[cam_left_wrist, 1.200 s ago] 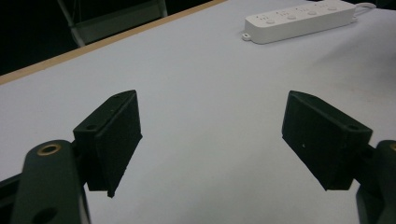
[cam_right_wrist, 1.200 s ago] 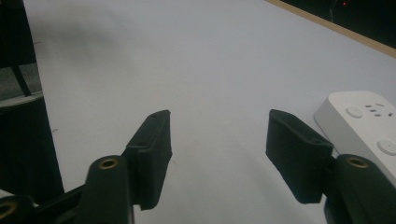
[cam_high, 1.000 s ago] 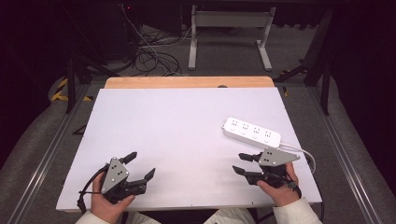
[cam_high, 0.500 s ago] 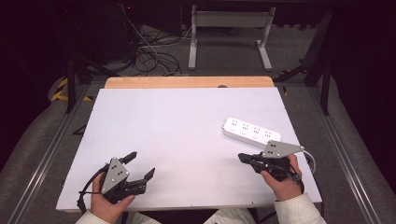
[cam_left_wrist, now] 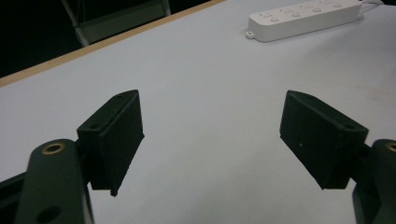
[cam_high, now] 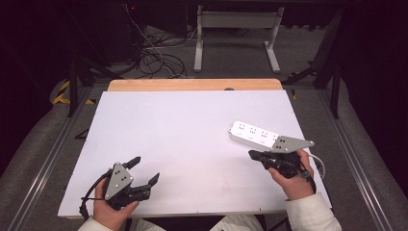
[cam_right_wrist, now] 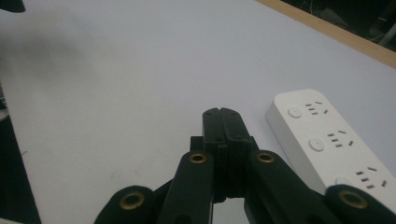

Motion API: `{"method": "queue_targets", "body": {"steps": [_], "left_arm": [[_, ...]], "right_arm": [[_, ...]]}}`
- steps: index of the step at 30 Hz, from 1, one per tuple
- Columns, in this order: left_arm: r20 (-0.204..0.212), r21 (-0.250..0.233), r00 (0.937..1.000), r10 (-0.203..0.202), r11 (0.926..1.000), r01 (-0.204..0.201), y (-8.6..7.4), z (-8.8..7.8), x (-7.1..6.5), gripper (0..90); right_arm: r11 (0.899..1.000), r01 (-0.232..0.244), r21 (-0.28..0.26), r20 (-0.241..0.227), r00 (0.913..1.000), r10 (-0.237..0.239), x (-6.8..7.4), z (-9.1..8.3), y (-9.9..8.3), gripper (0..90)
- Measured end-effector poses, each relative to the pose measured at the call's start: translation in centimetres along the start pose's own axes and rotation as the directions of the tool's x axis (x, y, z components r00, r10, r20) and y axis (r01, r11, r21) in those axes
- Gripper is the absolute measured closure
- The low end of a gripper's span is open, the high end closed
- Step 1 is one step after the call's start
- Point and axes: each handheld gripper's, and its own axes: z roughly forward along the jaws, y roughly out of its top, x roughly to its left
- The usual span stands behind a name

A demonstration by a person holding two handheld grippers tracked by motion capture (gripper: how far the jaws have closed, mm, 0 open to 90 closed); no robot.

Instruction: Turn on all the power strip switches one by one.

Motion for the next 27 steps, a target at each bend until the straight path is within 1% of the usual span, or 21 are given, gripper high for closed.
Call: {"method": "queue_targets", "body": {"steps": [1,2,3,4,5,6,7,8,9,11,12,13,16,21,22,23,27], "left_arm": [[0.003,-0.002,1.0,-0.009,1.0,0.009,0.0,0.0,0.0,21.7],[0.002,-0.003,1.0,-0.006,1.0,0.006,0.0,0.0,0.0,21.7],[0.002,-0.003,1.0,-0.006,1.0,0.006,0.0,0.0,0.0,21.7],[0.003,-0.003,1.0,-0.009,1.0,0.009,0.0,0.0,0.0,21.7],[0.003,-0.003,1.0,-0.009,1.0,0.009,0.0,0.0,0.0,21.7],[0.002,-0.003,1.0,-0.009,1.0,0.009,0.0,0.0,0.0,21.7],[0.002,-0.002,1.0,-0.009,1.0,0.009,0.0,0.0,-0.1,21.7],[0.002,-0.002,1.0,-0.009,1.0,0.009,0.0,0.0,-0.1,21.8],[-0.003,0.0,1.0,0.0,1.0,0.0,0.0,0.0,0.0,21.8],[-0.004,0.001,1.0,0.0,1.0,0.0,0.0,0.0,0.0,21.7],[-0.002,0.002,1.0,-0.002,1.0,0.002,0.0,0.0,0.0,21.8],[-0.003,0.002,1.0,-0.002,1.0,0.002,0.0,0.0,0.0,21.8],[-0.006,0.003,1.0,-0.002,1.0,0.002,0.0,0.0,0.0,21.8],[-0.011,0.003,0.9999,-0.002,1.0,0.002,0.0,0.0,0.0,21.7],[-0.011,0.003,0.9999,-0.002,1.0,0.002,0.0,0.0,0.0,21.8],[-0.011,0.004,0.9999,-0.001,1.0,0.001,0.0,0.0,0.1,21.7],[-0.019,0.007,0.9998,-0.002,1.0,0.002,0.0,0.0,0.1,21.7]], "right_arm": [[1.0,0.0,0.0,0.0,1.0,0.0,0.0,0.0,0.0,90.0],[1.0,-0.01,0.018,0.01,0.9999,0.009,-0.5,0.0,0.3,90.0],[1.0,-0.01,0.018,0.01,0.9999,0.009,-0.5,0.0,0.3,90.0],[0.999,-0.021,0.039,0.022,0.9996,0.02,-1.1,0.0,0.6,90.0],[0.998,-0.028,0.048,0.029,0.9992,0.026,-1.3,0.0,0.8,90.0],[0.998,-0.028,0.048,0.029,0.9992,0.026,-1.3,0.0,0.8,90.0],[0.997,-0.046,0.063,0.035,0.9985,0.043,-2.0,0.0,1.0,90.0],[0.996,-0.054,0.073,0.036,0.998,0.051,-2.3,0.0,1.1,90.0],[0.995,-0.06,0.084,0.039,0.9976,0.057,-2.6,0.0,1.2,90.0],[0.992,-0.074,0.106,0.052,0.9963,0.069,-3.2,0.1,1.3,90.0],[0.992,-0.074,0.106,0.052,0.9963,0.069,-3.2,0.1,1.3,90.0],[0.988,-0.094,0.119,0.062,0.9943,0.087,-3.8,0.3,1.3,90.0],[0.983,-0.123,0.14,0.085,0.9901,0.111,-4.8,0.5,1.3,90.0],[0.97,-0.158,0.182,0.128,0.9823,0.136,-6.5,1.2,1.1,90.0],[0.97,-0.158,0.182,0.128,0.9823,0.136,-6.5,1.2,1.1,90.0],[0.963,-0.173,0.204,0.145,0.9787,0.146,-7.0,1.6,1.0,90.0],[0.952,-0.198,0.234,0.174,0.9717,0.16,-8.1,2.2,0.7,90.0]]}}
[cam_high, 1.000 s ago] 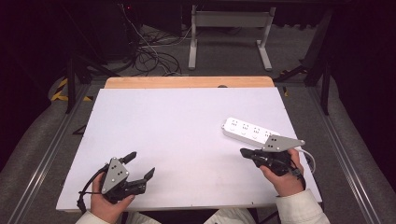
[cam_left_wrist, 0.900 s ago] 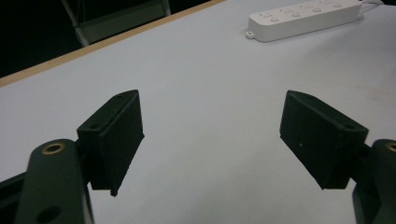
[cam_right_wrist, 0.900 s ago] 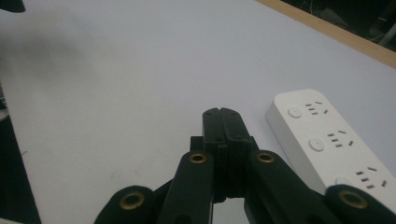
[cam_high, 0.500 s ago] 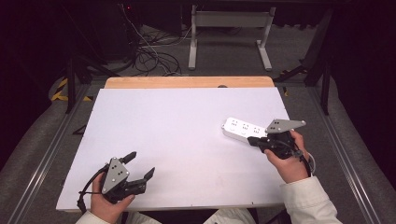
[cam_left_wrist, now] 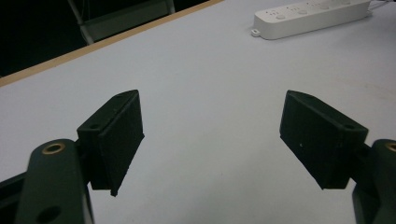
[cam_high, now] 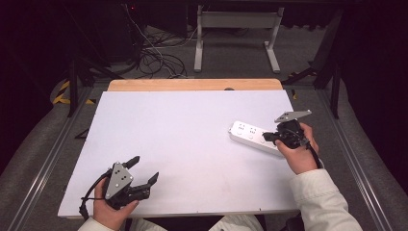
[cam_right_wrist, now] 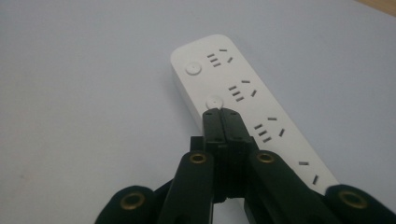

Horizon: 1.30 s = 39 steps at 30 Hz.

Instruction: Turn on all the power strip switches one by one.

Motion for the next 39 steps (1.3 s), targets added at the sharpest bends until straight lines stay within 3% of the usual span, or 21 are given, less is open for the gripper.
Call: {"method": "queue_targets", "body": {"steps": [7,21,39], "left_arm": [[-0.001,0.001,1.0,0.001,1.0,-0.001,0.0,0.0,0.0,21.8],[-0.007,0.0,1.0,0.002,1.0,-0.002,0.0,0.0,0.0,21.7],[-0.011,0.001,0.9999,0.004,1.0,-0.004,0.0,-0.1,0.0,21.7]], "right_arm": [[0.997,-0.041,0.072,0.045,0.9982,0.038,-1.4,1.4,-0.1,90.0],[0.98,-0.067,0.19,0.101,0.9937,0.048,-2.6,2.3,-1.2,90.0],[0.973,-0.051,0.224,0.106,0.994,0.028,-2.4,2.6,-1.6,90.0]]}}
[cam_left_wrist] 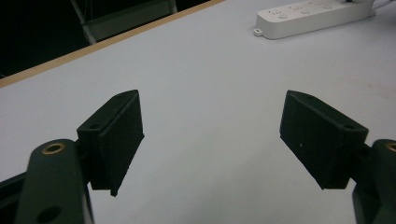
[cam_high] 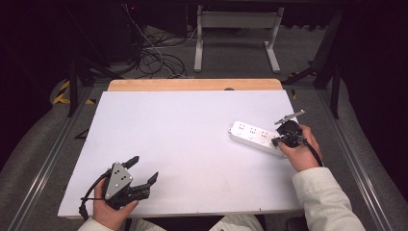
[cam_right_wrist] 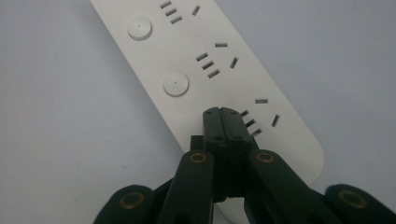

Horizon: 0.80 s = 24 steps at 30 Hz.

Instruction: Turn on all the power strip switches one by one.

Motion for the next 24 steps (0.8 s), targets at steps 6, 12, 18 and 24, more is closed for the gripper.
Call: {"method": "queue_targets", "body": {"steps": [6,12,18,24], "left_arm": [[-0.004,-0.001,1.0,-0.003,1.0,0.003,-0.02,-0.05,0.05,21.7],[-0.003,-0.001,1.0,-0.003,1.0,0.003,-0.02,-0.06,0.05,21.7],[0.0,-0.002,0.9999,-0.013,0.9999,0.013,-0.05,-0.01,0.05,21.7],[-0.001,0.001,1.0,-0.007,1.0,0.007,-0.04,-0.04,0.0,21.7]], "right_arm": [[1.0,0.016,0.008,0.022,0.9996,-0.016,0.37,0.09,0.05,90.0],[1.0,-0.008,0.007,0.008,0.9999,0.008,0.16,0.15,-0.06,90.0],[1.0,-0.023,0.003,0.002,0.9997,0.023,0.06,0.23,-0.15,90.0],[0.999,-0.032,0.011,-0.018,0.9993,0.032,0.13,0.31,-0.06,90.0]]}}
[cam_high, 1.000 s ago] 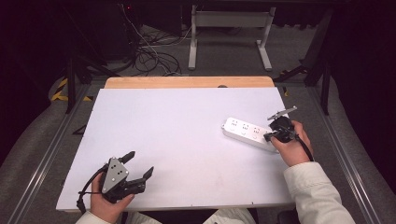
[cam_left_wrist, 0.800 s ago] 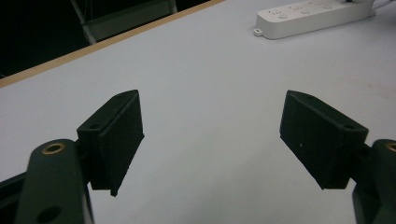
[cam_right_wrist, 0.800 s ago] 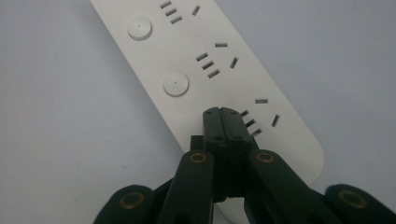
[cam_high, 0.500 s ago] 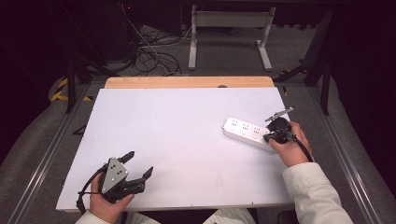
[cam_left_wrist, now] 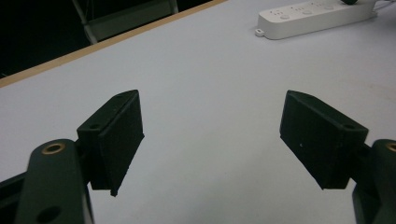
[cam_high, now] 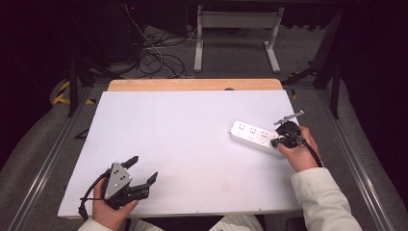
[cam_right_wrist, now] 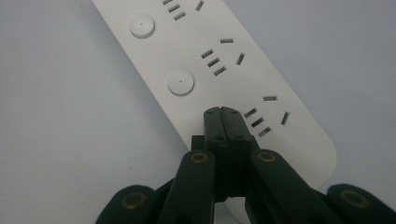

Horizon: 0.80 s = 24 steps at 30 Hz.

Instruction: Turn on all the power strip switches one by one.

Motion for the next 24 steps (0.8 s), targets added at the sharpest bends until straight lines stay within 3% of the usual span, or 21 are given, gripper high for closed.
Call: {"method": "queue_targets", "body": {"steps": [2,5,8,12,18,24], "left_arm": [[0.0,0.0,1.0,-0.001,1.0,0.001,0.0,0.0,0.0,21.7],[-0.001,-0.001,1.0,0.001,1.0,-0.001,0.0,0.0,0.0,21.7],[-0.004,-0.003,0.9999,-0.013,0.9999,0.013,0.0,0.1,0.1,21.7],[-0.004,-0.004,0.9999,-0.01,0.9999,0.01,0.0,0.0,0.0,21.7],[-0.006,-0.004,0.9999,-0.01,0.9999,0.01,0.0,0.0,0.0,21.7],[-0.009,-0.005,0.9999,-0.009,1.0,0.009,0.0,0.0,0.1,21.7]], "right_arm": [[1.0,0.003,-0.006,0.001,1.0,-0.003,0.0,0.0,0.0,90.0],[0.996,-0.021,-0.092,-0.022,0.9996,0.019,-0.1,-0.9,0.0,90.0],[0.978,-0.03,-0.206,-0.041,0.9989,0.022,0.0,-2.9,0.2,90.0],[0.961,0.016,-0.276,-0.034,0.9991,-0.026,0.6,-4.2,0.3,90.0],[0.951,0.036,-0.308,-0.038,0.998,-0.05,0.9,-4.4,0.4,90.0],[0.953,0.04,-0.3,-0.036,0.9979,-0.054,1.0,-4.5,0.9,90.0]]}}
